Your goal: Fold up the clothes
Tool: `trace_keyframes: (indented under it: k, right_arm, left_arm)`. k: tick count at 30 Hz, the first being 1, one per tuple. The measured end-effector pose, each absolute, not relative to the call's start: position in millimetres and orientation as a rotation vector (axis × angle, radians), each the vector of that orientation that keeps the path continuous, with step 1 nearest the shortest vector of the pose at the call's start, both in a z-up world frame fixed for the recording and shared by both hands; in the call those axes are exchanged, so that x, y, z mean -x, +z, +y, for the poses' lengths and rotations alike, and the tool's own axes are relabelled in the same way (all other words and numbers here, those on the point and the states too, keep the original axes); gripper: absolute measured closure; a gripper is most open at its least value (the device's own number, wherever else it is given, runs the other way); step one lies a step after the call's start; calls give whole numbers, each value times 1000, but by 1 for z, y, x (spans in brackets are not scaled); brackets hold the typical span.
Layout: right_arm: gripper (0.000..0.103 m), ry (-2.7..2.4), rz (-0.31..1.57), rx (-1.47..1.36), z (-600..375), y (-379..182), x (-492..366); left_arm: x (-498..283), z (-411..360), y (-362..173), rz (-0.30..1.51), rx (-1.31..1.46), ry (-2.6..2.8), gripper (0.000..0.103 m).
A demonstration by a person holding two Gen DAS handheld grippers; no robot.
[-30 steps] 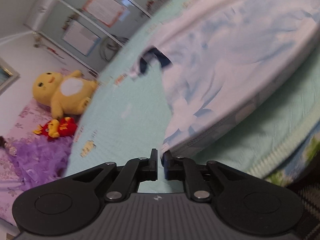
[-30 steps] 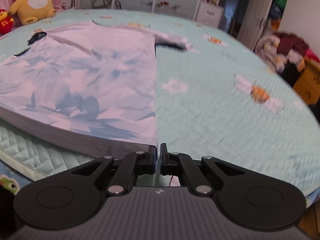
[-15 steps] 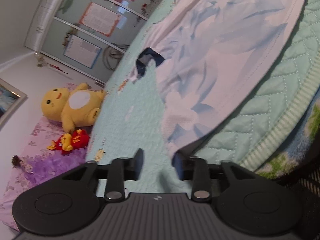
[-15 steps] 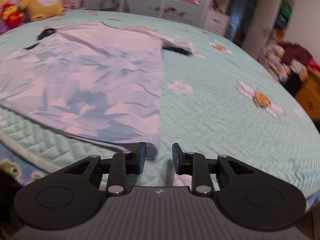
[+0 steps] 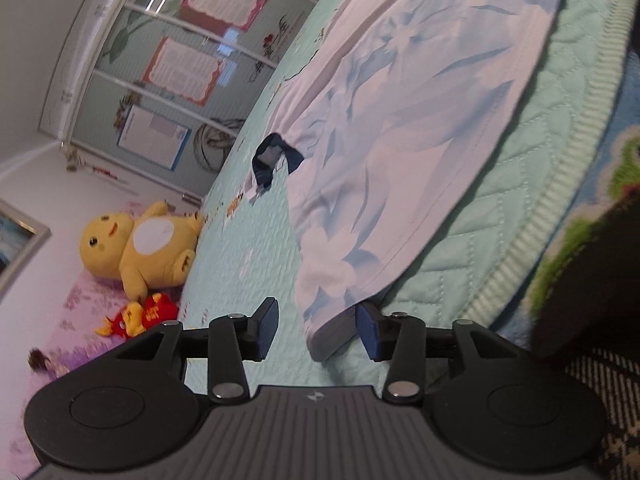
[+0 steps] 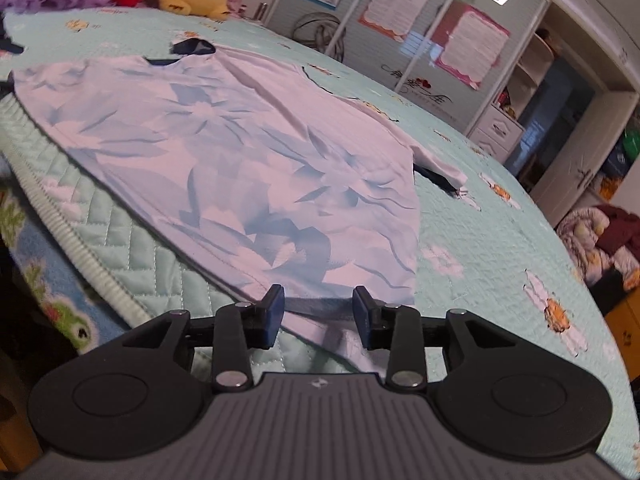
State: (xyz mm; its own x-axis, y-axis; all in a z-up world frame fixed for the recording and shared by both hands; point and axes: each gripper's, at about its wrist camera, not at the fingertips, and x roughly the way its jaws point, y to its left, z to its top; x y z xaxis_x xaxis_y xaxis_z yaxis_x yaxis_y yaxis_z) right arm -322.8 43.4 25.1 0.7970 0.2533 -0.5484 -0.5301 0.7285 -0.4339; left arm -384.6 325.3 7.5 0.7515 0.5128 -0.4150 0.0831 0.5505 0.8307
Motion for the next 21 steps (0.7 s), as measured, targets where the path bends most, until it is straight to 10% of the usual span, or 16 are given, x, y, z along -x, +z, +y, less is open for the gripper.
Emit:
trace_keyframes:
  k: [21]
  right_arm:
    - [54, 434, 407, 850, 25, 20, 333]
  left_arm:
    - [377, 282, 47, 630, -825, 138, 40]
